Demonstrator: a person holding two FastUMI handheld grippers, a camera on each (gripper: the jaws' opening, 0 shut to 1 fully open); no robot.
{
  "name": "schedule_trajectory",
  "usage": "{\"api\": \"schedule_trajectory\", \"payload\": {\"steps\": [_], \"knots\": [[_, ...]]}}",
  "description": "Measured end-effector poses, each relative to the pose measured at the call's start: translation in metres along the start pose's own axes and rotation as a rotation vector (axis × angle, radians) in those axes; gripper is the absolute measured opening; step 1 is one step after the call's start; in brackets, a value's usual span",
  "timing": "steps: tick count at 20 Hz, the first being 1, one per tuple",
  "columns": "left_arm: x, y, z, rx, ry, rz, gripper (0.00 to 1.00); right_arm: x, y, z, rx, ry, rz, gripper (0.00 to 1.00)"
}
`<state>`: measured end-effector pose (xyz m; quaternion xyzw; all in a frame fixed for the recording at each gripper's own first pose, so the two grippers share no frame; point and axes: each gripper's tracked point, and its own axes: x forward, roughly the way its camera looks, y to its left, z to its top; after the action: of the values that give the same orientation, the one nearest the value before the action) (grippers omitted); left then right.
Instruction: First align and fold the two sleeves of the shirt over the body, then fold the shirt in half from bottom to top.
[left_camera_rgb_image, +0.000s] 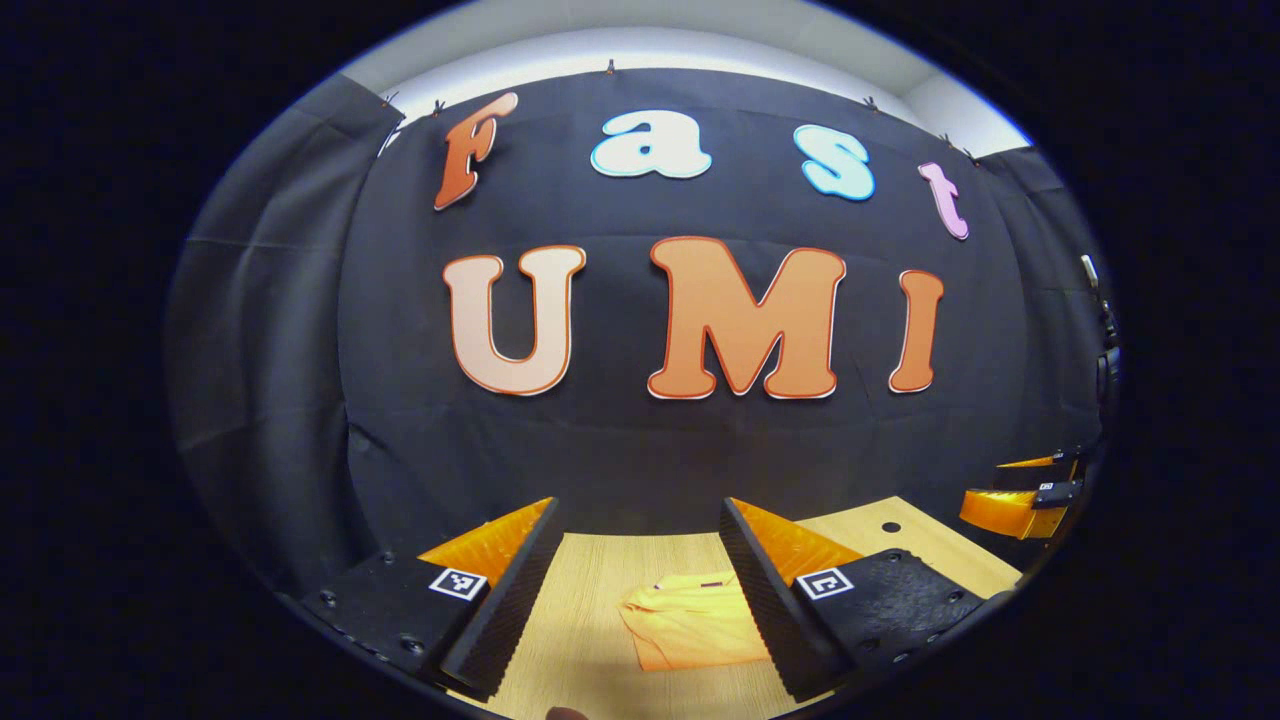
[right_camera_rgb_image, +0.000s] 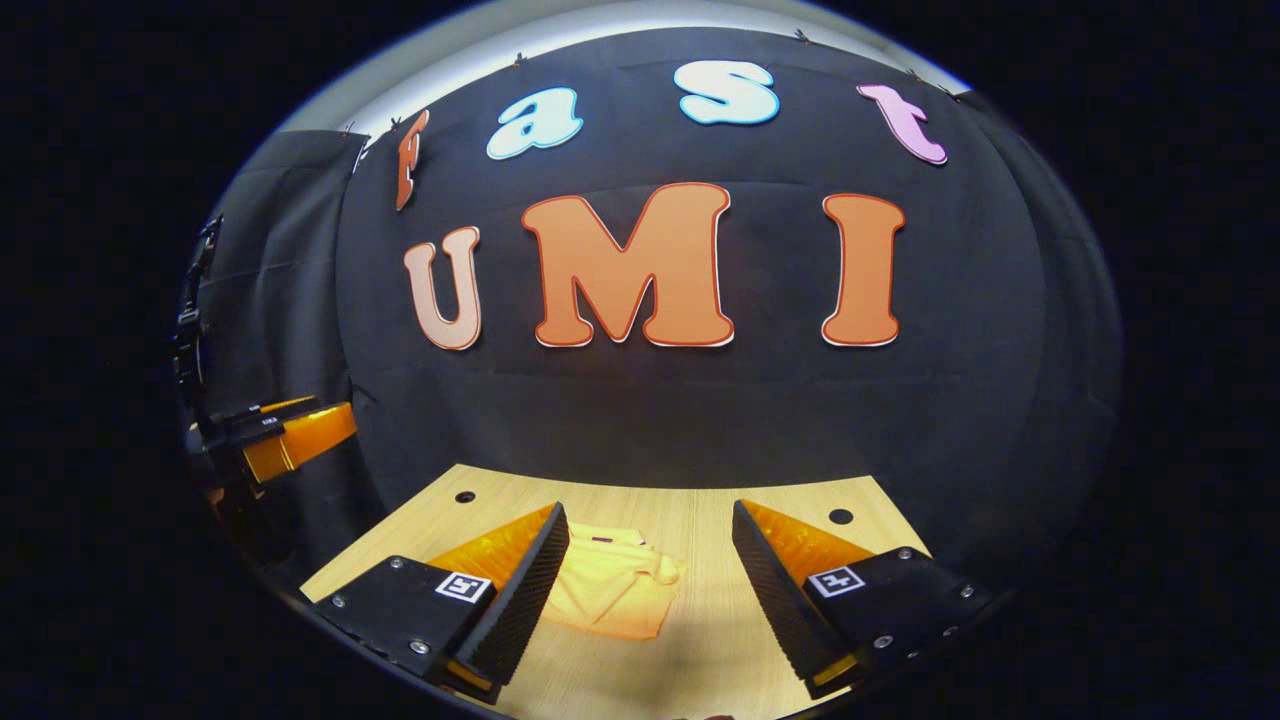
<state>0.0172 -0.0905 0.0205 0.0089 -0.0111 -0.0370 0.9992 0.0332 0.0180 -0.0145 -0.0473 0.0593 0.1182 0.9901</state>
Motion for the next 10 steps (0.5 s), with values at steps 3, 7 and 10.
{"api": "schedule_trajectory", "payload": {"steps": [3,7,10], "knots": [[-0.018,0.002,-0.003,-0.029,0.014,0.002,0.96,-0.021,0.001,0.001,-0.044,-0.025,0.023,0.99],[-0.032,-0.002,-0.004,-0.076,0.033,0.018,0.96,-0.029,0.006,-0.010,-0.023,-0.026,0.059,0.99],[-0.040,-0.004,-0.004,-0.053,0.030,0.021,0.96,-0.028,0.007,-0.016,0.013,-0.016,0.070,0.99]]}}
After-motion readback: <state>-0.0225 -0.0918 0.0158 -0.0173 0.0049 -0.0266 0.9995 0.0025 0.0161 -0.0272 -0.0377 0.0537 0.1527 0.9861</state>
